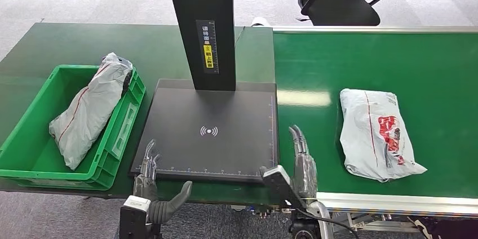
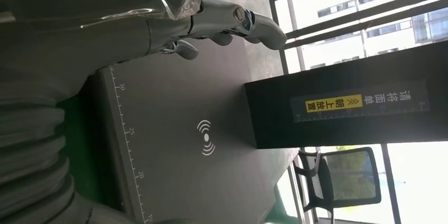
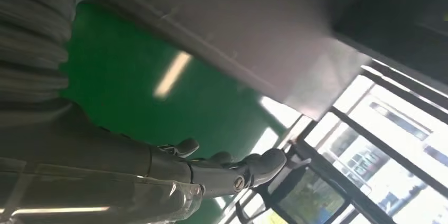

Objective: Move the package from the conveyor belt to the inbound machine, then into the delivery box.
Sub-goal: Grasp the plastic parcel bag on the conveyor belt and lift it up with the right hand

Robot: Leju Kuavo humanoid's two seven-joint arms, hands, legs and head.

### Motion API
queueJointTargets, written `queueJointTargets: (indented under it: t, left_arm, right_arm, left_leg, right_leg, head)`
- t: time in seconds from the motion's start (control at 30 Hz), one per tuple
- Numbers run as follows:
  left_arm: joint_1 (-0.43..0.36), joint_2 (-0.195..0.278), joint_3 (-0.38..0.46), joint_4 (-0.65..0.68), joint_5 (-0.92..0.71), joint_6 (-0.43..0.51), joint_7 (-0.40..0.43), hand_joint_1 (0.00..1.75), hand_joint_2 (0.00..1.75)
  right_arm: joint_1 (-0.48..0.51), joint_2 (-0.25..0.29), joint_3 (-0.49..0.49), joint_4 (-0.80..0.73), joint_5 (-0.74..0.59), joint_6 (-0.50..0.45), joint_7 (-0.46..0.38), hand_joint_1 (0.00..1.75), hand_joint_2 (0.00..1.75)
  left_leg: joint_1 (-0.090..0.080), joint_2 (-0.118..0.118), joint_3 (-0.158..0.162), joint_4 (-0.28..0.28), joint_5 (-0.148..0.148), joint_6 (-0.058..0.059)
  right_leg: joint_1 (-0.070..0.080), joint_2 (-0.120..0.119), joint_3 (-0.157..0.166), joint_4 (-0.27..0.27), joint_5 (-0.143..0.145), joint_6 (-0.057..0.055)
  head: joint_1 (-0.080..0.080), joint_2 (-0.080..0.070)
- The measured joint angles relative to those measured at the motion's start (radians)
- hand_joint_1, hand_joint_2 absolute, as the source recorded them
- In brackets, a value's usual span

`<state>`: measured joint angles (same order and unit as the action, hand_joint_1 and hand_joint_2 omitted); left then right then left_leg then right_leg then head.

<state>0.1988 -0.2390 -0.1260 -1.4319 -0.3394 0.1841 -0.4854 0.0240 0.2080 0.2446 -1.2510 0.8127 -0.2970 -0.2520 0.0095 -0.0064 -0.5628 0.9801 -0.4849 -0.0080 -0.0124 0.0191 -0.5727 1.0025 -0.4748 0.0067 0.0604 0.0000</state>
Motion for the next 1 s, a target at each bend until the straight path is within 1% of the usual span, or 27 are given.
queueJointTargets:
  t: [0.07,0.13,0.27,0.33,0.4,0.47,0.57,0.67,0.77,0.83,0.9,1.0]
  left_arm:
    - [0.000,0.000,0.002,0.000,0.009,-0.010,-0.002,0.00,1.75]
    - [0.000,0.000,0.004,0.001,0.013,-0.018,-0.006,0.00,1.75]
    - [-0.001,0.000,0.004,0.004,0.021,-0.025,-0.014,0.00,1.75]
    - [-0.001,0.001,0.005,0.007,0.030,-0.025,-0.016,0.00,1.75]
    - [-0.003,0.002,0.005,0.010,0.038,-0.025,-0.017,0.00,1.75]
    - [-0.004,0.002,0.006,0.014,0.044,-0.026,-0.018,0.00,1.75]
    - [-0.005,0.003,0.006,0.019,0.051,-0.028,-0.021,0.00,1.75]
    - [-0.006,0.003,0.008,0.023,0.055,-0.032,-0.027,0.00,1.75]
    - [-0.008,0.003,0.010,0.030,0.062,-0.038,-0.033,0.00,1.75]
    - [-0.011,0.003,0.011,0.037,0.065,-0.041,-0.036,0.00,1.75]
    - [-0.013,0.003,0.013,0.044,0.066,-0.042,-0.037,0.00,1.75]
    - [-0.018,0.003,0.015,0.054,0.067,-0.043,-0.039,0.00,1.75]
  right_arm:
    - [-0.029,-0.050,-0.009,0.022,0.085,0.022,0.076,0.00,1.75]
    - [-0.086,-0.116,-0.037,0.079,0.094,0.039,0.101,0.00,1.75]
    - [-0.294,-0.266,-0.144,0.298,0.074,0.087,0.091,0.00,1.75]
    - [-0.398,-0.340,-0.195,0.419,0.094,0.093,0.128,0.00,1.75]
    - [-0.483,-0.404,-0.235,0.529,0.129,0.088,0.185,0.00,1.75]
    - [-0.548,-0.449,-0.267,0.612,0.148,0.093,0.207,0.00,1.75]
    - [-0.623,-0.498,-0.307,0.700,0.161,0.119,0.217,0.00,1.75]
    - [-0.671,-0.527,-0.327,0.758,0.188,0.138,0.246,0.00,1.75]
    - [-0.700,-0.544,-0.330,0.800,0.232,0.144,0.299,0.00,1.75]
    - [-0.718,-0.551,-0.331,0.826,0.245,0.165,0.318,0.00,1.75]
    - [-0.729,-0.557,-0.332,0.847,0.251,0.203,0.324,0.00,1.75]
    - [-0.733,-0.563,-0.340,0.869,0.262,0.286,0.322,0.00,1.75]
  left_leg:
    - [0.000,0.000,0.000,0.000,0.000,0.000]
    - [-0.001,0.000,0.000,0.000,0.000,0.001]
    - [-0.004,-0.001,0.000,0.001,0.003,0.004]
    - [-0.005,-0.003,0.000,0.002,0.004,0.006]
    - [-0.006,-0.005,-0.001,0.002,0.004,0.006]
    - [-0.006,-0.005,-0.002,0.002,0.004,0.006]
    - [-0.006,-0.005,-0.002,0.002,0.004,0.006]
    - [-0.006,-0.005,-0.002,0.002,0.004,0.006]
    - [-0.006,-0.005,-0.002,0.001,0.004,0.006]
    - [-0.006,-0.005,-0.002,0.001,0.004,0.006]
    - [-0.006,-0.005,-0.002,0.002,0.004,0.006]
    - [-0.006,-0.005,-0.002,0.002,0.004,0.006]
  right_leg:
    - [0.000,0.000,0.000,0.000,0.000,0.000]
    - [-0.001,0.000,0.001,0.000,0.001,0.001]
    - [-0.005,-0.001,0.000,0.000,0.004,0.004]
    - [-0.005,-0.004,0.001,0.000,0.004,0.005]
    - [-0.006,-0.006,0.001,0.000,0.004,0.005]
    - [-0.006,-0.006,0.000,0.000,0.005,0.005]
    - [-0.006,-0.006,0.000,0.000,0.005,0.005]
    - [-0.005,-0.006,0.000,0.000,0.004,0.005]
    - [-0.005,-0.006,-0.001,0.000,0.004,0.005]
    - [-0.005,-0.006,0.000,0.000,0.004,0.005]
    - [-0.005,-0.006,0.000,0.000,0.004,0.005]
    - [-0.005,-0.006,0.000,0.000,0.004,0.005]
  head:
    - [0.000,0.000]
    - [0.000,0.000]
    - [0.000,0.000]
    - [0.000,0.000]
    - [0.000,0.000]
    - [0.000,0.000]
    - [0.000,0.000]
    - [0.000,0.000]
    - [0.000,0.000]
    - [0.000,0.000]
    - [0.000,0.000]
    - [0.000,0.000]
